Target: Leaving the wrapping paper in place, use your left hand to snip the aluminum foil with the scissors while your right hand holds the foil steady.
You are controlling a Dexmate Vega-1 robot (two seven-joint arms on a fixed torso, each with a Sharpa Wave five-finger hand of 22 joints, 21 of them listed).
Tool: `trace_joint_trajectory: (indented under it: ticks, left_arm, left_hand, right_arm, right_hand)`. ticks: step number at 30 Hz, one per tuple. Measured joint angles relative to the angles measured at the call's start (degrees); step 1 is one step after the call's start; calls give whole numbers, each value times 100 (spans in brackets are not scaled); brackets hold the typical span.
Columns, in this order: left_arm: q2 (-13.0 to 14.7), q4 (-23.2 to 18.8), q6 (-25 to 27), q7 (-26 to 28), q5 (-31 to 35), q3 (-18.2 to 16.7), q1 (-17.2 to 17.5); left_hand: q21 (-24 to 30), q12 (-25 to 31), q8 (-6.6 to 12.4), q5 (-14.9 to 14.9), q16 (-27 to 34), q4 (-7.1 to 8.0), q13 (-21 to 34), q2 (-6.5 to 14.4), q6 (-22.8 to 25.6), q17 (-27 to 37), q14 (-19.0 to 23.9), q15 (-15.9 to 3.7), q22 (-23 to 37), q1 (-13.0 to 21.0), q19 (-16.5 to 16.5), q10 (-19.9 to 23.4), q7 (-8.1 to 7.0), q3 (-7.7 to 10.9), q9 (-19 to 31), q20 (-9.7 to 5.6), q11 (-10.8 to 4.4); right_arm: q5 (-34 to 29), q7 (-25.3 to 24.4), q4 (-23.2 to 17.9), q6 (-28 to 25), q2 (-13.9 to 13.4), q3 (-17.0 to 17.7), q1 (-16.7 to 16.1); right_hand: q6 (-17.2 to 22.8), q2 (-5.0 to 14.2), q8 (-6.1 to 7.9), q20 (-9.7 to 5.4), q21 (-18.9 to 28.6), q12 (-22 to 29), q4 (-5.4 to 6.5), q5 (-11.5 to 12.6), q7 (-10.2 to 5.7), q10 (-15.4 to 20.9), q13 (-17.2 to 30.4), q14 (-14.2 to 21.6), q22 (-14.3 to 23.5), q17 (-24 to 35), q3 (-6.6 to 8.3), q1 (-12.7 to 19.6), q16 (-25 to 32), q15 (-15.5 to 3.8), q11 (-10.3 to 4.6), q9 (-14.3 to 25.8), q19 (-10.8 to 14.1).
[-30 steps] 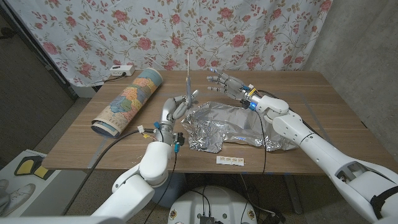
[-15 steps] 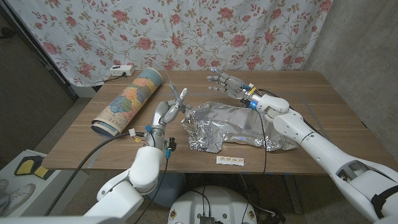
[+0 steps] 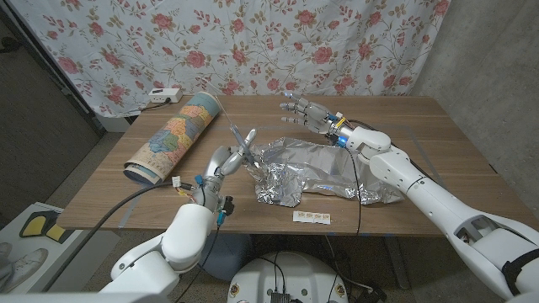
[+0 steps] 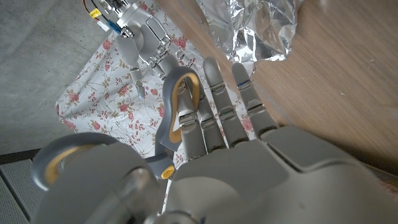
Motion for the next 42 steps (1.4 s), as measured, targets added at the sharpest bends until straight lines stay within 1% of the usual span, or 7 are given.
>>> trace_joint_trajectory:
  ticks: [3,6,20,27,30,37,42]
  left_arm:
    - [95,-68,0,0,0,-84,63]
    - [205,-126,454,-401,-360,-158,109]
    - [610,-206,712,-795,-751,-265,197]
    - [800,-247,736,-919,-922,-316,263]
    - [873,-263,778,-979,-1013,-350,288]
    - [1035,-325,858,-1102,-1269,-434,362]
    - [1153,-377,891,-1160,-1384,-469,404]
  left_hand:
    - [0,-1,0,50,0,7,0,-8,1,0,32,31,-23,-82,51,0,1,-37,17,11,0]
    - [0,-1,-1,89,0,8,0,-21,30,4,32,31,-46,-99,51,0,31,-103,43,11,0]
    - [-90,-1,-39,322,0,39,-1,-74,112,43,-2,187,-195,-350,92,0,113,-290,157,52,0]
    - [-223,-2,-168,537,0,40,-1,-107,143,64,-134,319,-327,-874,49,-7,144,-291,162,94,7]
    - [-266,-2,-205,599,0,58,-1,-97,140,33,-154,339,-375,-1048,48,-34,148,-273,158,95,33]
    - [-329,-2,-216,688,0,58,-1,-33,140,7,-153,338,-436,-1175,48,-34,148,-273,176,95,33]
    - [-332,-2,-223,740,0,58,-1,-32,139,11,-153,338,-465,-1280,48,-45,148,-273,198,94,43]
  right_arm:
    - [-9,-22,0,-22,0,0,0]
    - [-24,-48,4,-45,-4,-30,13]
    - [-133,-179,-83,-105,-40,-71,-12]
    - [-304,-264,-157,-74,-91,-122,-29]
    - [-417,-285,-184,-25,-127,-153,-29]
    - [-860,-277,-233,193,-291,-276,43]
    - [-1282,-277,-332,342,-457,-362,101]
  right_hand:
    - [0,0,0,0,0,-21,0,0,0,18,-5,0,0,-15,0,0,13,0,-18,0,0]
    - [0,0,0,22,0,-43,0,0,0,21,-6,-32,0,-26,0,0,40,32,-21,0,-23]
    - [0,0,0,1,0,-87,-40,0,0,94,-57,-32,0,-93,8,0,44,32,6,0,-66]
    - [0,0,0,8,0,-132,-64,0,0,143,-82,-73,0,-133,-16,0,43,73,19,0,-115]
    - [0,0,0,-11,0,-132,-73,0,0,229,-91,-73,0,-154,-7,0,43,73,-67,0,-134]
    - [157,325,61,-32,22,-359,-551,0,-157,494,-280,-41,0,-346,408,742,89,41,-473,0,-113]
    - [151,338,61,-32,21,-484,-721,-23,-237,428,-362,-72,0,-435,515,963,81,11,-638,0,-112]
